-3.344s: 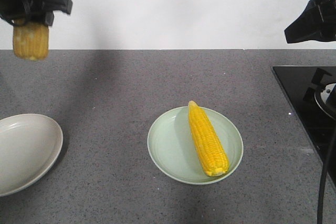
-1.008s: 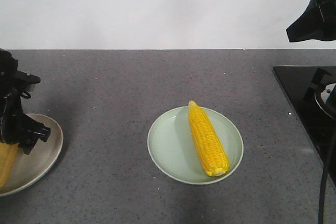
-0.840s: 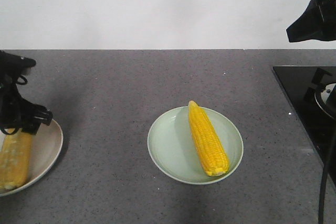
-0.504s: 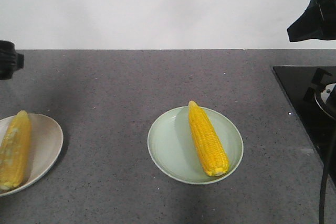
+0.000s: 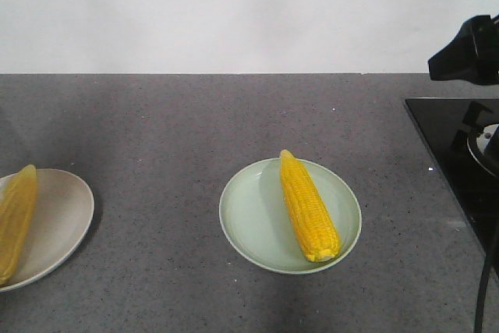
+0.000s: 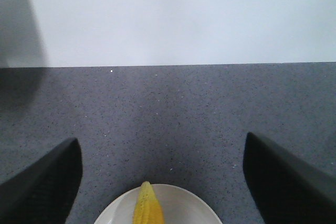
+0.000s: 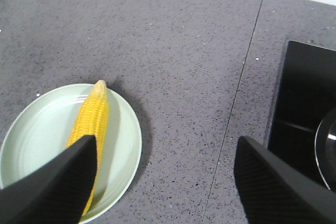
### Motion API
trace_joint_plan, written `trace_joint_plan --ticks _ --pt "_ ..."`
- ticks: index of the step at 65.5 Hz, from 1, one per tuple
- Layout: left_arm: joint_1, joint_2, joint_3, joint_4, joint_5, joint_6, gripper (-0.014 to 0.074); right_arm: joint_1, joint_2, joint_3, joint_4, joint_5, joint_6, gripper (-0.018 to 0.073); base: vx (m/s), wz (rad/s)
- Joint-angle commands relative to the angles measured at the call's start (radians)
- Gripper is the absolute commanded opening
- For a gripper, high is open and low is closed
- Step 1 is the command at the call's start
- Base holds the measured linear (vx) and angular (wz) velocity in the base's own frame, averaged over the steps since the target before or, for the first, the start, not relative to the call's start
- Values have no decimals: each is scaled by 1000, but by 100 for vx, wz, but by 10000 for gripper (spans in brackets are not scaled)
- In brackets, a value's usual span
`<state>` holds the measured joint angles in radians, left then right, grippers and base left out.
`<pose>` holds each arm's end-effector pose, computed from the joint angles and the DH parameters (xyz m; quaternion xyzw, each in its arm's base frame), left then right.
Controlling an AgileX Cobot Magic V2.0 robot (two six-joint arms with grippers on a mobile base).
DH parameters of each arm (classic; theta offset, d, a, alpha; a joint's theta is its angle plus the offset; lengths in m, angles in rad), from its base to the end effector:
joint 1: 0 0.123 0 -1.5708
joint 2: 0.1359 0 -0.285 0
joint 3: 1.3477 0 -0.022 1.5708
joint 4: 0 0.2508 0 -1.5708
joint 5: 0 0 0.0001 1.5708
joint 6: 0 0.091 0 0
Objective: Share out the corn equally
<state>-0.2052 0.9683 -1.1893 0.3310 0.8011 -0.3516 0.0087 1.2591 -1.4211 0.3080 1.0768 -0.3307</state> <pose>0.1836 -0.0165 0.4348 -0.0243 0.8470 0.0151 0.5308 0.2481 0.0265 0.4234 -0.1370 0.9107 0.0928 0.3786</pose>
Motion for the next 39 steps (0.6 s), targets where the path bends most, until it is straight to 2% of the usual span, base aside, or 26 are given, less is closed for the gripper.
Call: trace_joint_plan --ticks 1,14,28,39 --pt "0 -22 -5 10 -68 -17 588 -5 -97 85 13 -170 -9 528 0 0" --pt "0 -82 151 -31 -188 -18 588 -5 -274 333 13 -318 -33 528 0 0" --pt "0 -183 317 -30 -308 -37 588 -5 -426 547 12 -468 -45 528 0 0" --pt "0 -243 391 -28 -368 -34 575 -5 -506 652 12 -604 -68 479 0 0"
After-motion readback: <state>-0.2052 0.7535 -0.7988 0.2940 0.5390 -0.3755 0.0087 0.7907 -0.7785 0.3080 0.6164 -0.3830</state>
